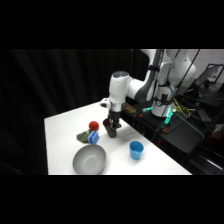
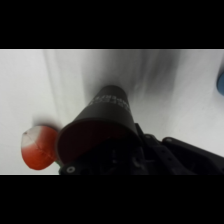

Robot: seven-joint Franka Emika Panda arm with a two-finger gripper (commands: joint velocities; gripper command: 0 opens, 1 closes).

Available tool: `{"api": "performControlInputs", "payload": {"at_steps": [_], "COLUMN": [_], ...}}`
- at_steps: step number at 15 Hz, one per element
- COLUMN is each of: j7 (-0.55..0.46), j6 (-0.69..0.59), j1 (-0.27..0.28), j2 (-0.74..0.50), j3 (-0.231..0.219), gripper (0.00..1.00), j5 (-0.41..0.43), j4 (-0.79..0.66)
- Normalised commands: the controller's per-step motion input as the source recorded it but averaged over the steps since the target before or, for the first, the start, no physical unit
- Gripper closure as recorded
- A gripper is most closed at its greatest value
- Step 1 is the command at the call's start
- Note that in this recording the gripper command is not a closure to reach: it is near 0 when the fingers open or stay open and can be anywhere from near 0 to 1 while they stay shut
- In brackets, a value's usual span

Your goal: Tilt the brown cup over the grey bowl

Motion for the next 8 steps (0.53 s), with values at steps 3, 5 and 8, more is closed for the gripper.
{"api": "performControlInputs", "payload": {"at_steps": [3,5,8], "j7": [-0.06,-0.11,-0.11], "j6": [-0.50,-0.57,-0.51], "j1": [-0.061,-0.099,-0.075], "j2": [-0.30,-0.37,-0.37], "j3": [0.054,0.135,0.222], "gripper": [0.05,0.05,0.05], "j5": [-0.034,0.019,0.084], "j4": [0.09,0.18,0.25]}}
